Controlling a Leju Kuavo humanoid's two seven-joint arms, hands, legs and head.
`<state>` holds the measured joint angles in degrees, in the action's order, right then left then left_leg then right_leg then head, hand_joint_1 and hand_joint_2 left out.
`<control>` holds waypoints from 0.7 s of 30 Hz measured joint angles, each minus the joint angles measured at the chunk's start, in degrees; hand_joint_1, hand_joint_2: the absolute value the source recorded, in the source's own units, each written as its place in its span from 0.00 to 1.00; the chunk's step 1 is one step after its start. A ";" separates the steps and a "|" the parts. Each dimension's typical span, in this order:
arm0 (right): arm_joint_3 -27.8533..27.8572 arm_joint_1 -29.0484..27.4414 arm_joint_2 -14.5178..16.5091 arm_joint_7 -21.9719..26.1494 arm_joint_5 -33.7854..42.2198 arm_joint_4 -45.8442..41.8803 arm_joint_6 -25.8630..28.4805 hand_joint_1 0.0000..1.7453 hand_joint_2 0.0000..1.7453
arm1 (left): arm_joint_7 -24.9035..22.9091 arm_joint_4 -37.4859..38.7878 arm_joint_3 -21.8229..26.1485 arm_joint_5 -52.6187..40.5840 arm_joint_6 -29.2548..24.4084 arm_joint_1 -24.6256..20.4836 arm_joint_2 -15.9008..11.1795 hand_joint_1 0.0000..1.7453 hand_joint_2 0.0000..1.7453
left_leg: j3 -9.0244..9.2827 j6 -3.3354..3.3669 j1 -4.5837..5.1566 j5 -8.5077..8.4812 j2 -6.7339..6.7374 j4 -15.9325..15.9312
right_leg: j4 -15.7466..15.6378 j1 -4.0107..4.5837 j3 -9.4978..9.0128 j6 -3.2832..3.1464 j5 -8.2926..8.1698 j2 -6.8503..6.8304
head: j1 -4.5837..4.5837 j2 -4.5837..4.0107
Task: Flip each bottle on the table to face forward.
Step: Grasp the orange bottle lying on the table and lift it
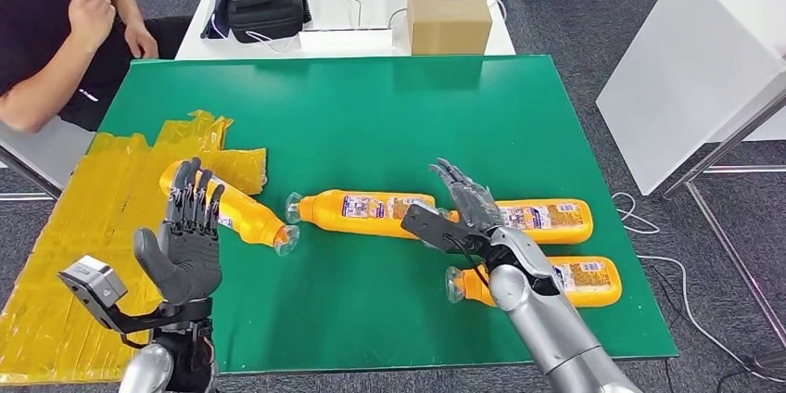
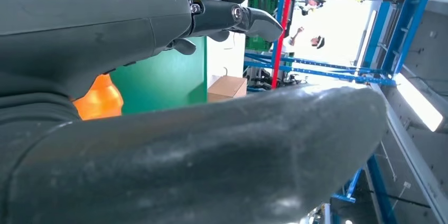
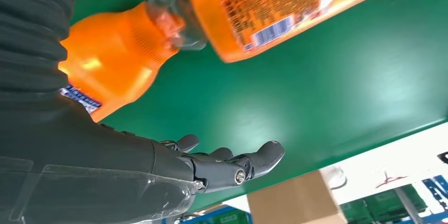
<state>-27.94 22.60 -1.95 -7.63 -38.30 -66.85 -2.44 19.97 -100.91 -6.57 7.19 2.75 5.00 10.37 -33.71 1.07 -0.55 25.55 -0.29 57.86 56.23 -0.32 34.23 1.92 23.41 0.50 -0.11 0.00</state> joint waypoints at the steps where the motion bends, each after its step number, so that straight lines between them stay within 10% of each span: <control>1: -0.18 0.15 0.15 0.00 0.04 0.28 0.02 0.00 1.00 | 0.02 0.00 -0.05 0.10 -0.08 0.06 0.17 0.00 0.00 | 0.00 0.00 0.00 0.00 0.00 0.00 | 0.00 0.00 0.00 0.00 0.00 0.00 | 0.01 0.00; 21: -7.48 7.54 6.05 -0.36 1.83 12.01 0.26 0.00 1.00 | -2.44 4.67 -2.10 2.51 -1.59 -2.39 0.32 0.00 0.00 | 0.02 -0.01 -0.01 -0.01 0.03 0.00 | 0.01 0.03 0.00 0.00 0.00 0.01 | 0.01 0.00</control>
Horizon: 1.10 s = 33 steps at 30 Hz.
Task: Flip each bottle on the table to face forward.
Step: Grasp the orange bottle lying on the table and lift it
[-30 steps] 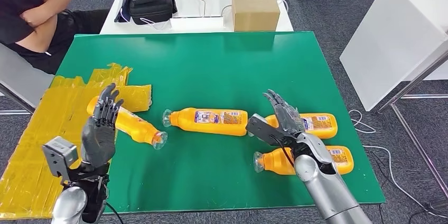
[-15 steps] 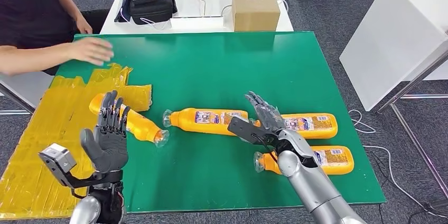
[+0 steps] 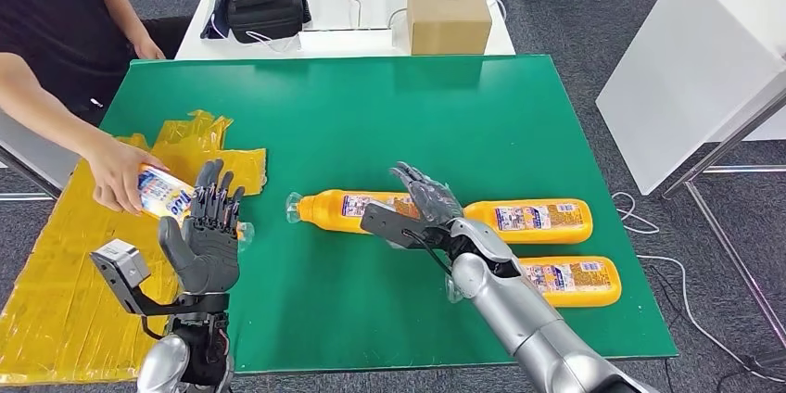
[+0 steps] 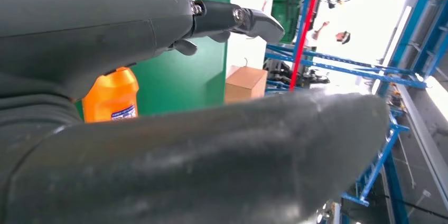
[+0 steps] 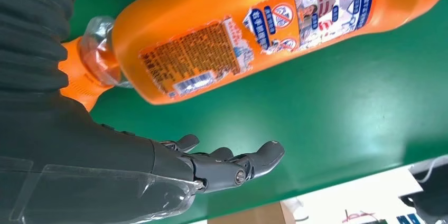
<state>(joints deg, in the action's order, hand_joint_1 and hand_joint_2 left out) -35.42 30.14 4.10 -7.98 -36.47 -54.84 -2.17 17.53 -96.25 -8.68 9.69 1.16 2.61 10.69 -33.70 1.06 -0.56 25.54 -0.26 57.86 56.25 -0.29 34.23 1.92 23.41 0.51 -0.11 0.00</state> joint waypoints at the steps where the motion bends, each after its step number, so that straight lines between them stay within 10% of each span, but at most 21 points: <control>1: -0.14 0.26 0.21 -0.05 0.02 0.65 0.03 0.00 1.00 | 0.00 0.15 -0.09 0.09 0.02 -0.06 -0.01 0.00 0.00 | 0.00 0.00 0.00 0.00 0.00 0.00 | 0.00 -0.01 0.00 0.00 0.00 0.00 | 0.00 0.00; 33: -5.22 13.92 8.81 -9.94 -10.67 31.57 -7.07 0.00 1.00 | -1.06 4.93 -3.05 5.42 0.71 -5.73 -0.05 0.00 0.00 | 0.33 0.00 0.00 -0.01 0.04 0.00 | -0.01 0.02 -0.26 0.00 0.00 0.03 | 0.02 0.00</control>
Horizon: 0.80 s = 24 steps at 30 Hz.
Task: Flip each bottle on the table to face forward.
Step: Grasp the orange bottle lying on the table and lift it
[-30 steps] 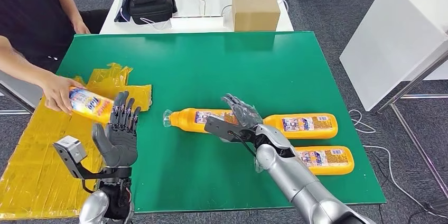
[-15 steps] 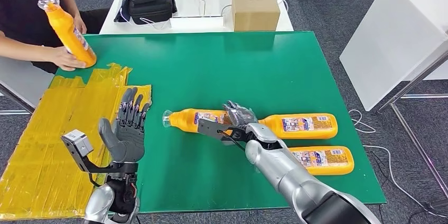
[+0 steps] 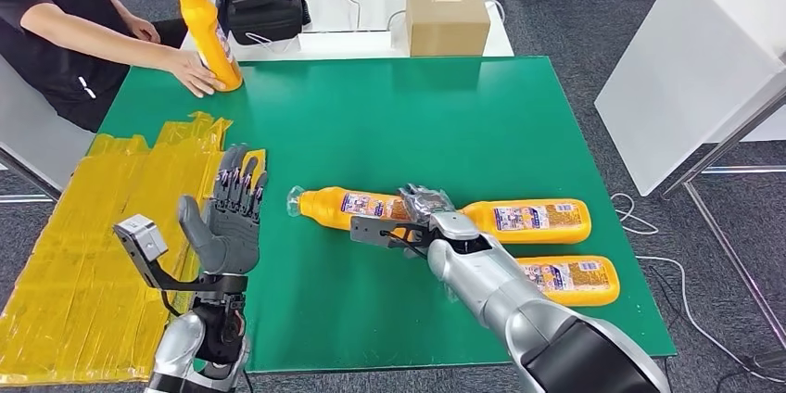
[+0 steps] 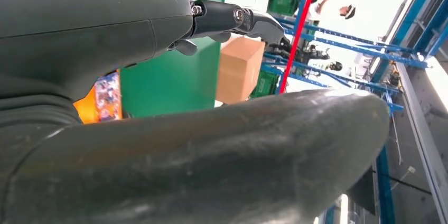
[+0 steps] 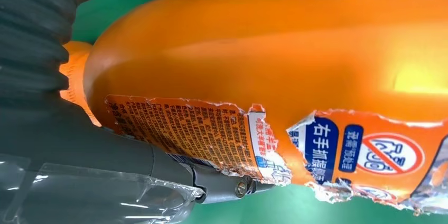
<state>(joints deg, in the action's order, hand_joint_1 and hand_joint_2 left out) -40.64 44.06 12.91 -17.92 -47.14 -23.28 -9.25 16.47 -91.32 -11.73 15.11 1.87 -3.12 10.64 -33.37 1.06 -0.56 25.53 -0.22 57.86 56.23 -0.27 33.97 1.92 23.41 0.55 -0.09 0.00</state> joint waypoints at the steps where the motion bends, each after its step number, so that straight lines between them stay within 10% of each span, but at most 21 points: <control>1: -0.05 0.11 0.11 0.00 -0.02 0.17 -0.14 0.00 1.00 | -0.15 0.00 -0.13 0.06 -0.05 -0.28 0.01 0.00 0.00 | 0.03 0.00 0.00 0.00 0.01 0.00 | 0.00 0.00 -0.02 0.00 0.00 0.02 | -0.01 0.00; 5: -0.13 0.36 0.33 0.00 -0.07 0.64 -0.38 0.12 1.00 | -0.45 0.00 -0.48 0.08 -0.14 -0.82 0.01 0.00 0.00 | 0.08 0.00 0.00 0.00 0.02 0.00 | 0.00 0.00 -0.06 0.00 0.00 0.05 | -0.01 0.00; 9: -0.16 0.41 0.37 0.06 -0.09 0.95 -0.78 0.97 1.00 | -0.35 0.06 -0.60 0.20 -0.20 -1.00 -0.01 0.00 0.00 | 0.11 0.00 0.00 0.00 0.02 0.00 | 0.00 0.00 -0.09 0.00 0.00 0.05 | -0.01 0.00; 18: 0.07 0.29 0.21 1.85 1.36 1.14 0.88 1.00 1.00 | 0.57 0.65 -0.70 0.90 -0.67 -0.96 -0.25 0.00 0.00 | 0.17 0.00 0.00 0.01 0.04 0.00 | 0.00 0.00 -0.14 0.00 0.00 0.08 | -0.01 0.00; 24: 2.71 -3.12 -0.05 4.99 4.26 -2.26 13.17 1.00 1.00 | 0.83 0.57 -0.67 0.25 -0.59 0.53 -0.68 0.00 0.00 | 0.08 0.00 0.00 0.00 0.02 0.00 | 0.02 0.01 -0.08 0.00 0.00 0.07 | -0.01 0.00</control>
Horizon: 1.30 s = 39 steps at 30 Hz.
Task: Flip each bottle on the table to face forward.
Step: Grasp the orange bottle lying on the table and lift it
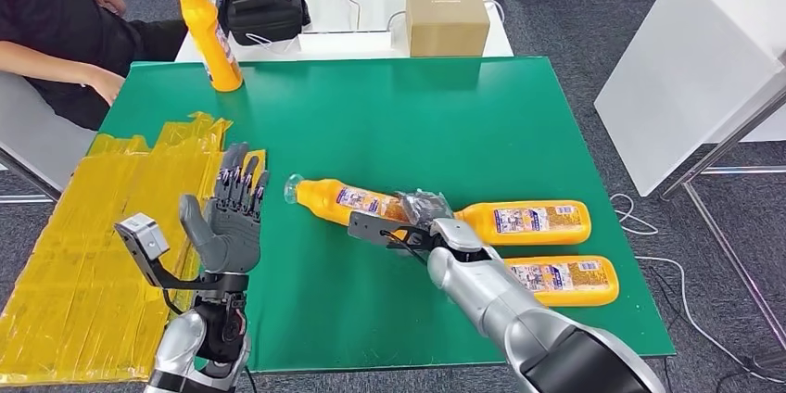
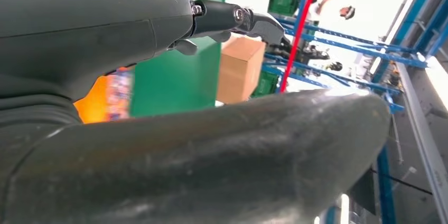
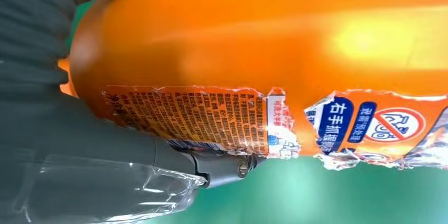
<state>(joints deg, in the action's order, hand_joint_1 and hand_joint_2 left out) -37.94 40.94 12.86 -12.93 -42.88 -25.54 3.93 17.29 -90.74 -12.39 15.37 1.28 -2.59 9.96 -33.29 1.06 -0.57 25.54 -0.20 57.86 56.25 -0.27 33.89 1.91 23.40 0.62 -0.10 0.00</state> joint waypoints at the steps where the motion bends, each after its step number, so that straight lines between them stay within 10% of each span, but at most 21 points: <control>1: 0.61 -0.91 -0.33 1.02 0.33 -1.63 2.10 1.00 1.00 | 0.21 -0.01 0.05 -0.40 0.10 0.63 -0.07 0.00 0.00 | -0.03 0.00 0.00 0.00 0.00 0.00 | 0.00 0.00 0.03 0.00 0.00 0.00 | 0.00 0.00; 8: 3.16 -7.84 -3.92 5.37 1.13 -18.79 8.41 1.00 1.00 | 1.17 -0.26 1.54 -1.33 0.94 4.48 -0.24 0.00 0.00 | -0.25 0.01 0.01 0.02 -0.02 0.00 | -0.02 -0.02 0.22 0.01 0.01 -0.03 | 0.01 0.00; 12: 3.21 -11.55 -5.37 6.13 0.44 -28.12 9.94 1.00 1.00 | 1.26 -0.78 2.36 -1.35 1.14 5.85 -0.24 0.00 1.00 | -0.29 0.01 0.01 0.03 -0.02 0.00 | -0.03 -0.01 0.25 0.01 0.01 -0.03 | -0.01 0.00; 23: 1.24 -19.74 -7.58 8.20 -0.78 -45.85 12.86 1.00 1.00 | -0.71 -1.12 4.07 0.03 2.01 9.13 -0.21 0.00 1.00 | -0.34 0.00 0.00 0.03 -0.02 -0.01 | -0.02 0.00 0.30 0.00 0.02 -0.03 | -0.01 0.00; 39: -6.17 -20.08 -7.68 10.73 9.17 -45.54 3.30 1.00 1.00 | -1.67 -2.81 3.12 7.72 9.50 10.20 -0.24 0.00 1.00 | -0.37 0.00 -0.03 0.03 -0.03 -0.01 | -0.02 0.00 0.30 0.00 0.02 -0.04 | -0.01 0.00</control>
<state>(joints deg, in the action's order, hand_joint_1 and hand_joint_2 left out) -44.11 20.86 5.18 -2.20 -33.71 -71.07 7.22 15.63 -93.55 -9.27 23.08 10.78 7.62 9.73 -33.66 1.06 -0.59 25.57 -0.23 57.85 56.23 -0.26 34.19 1.92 23.43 0.57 -0.11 0.00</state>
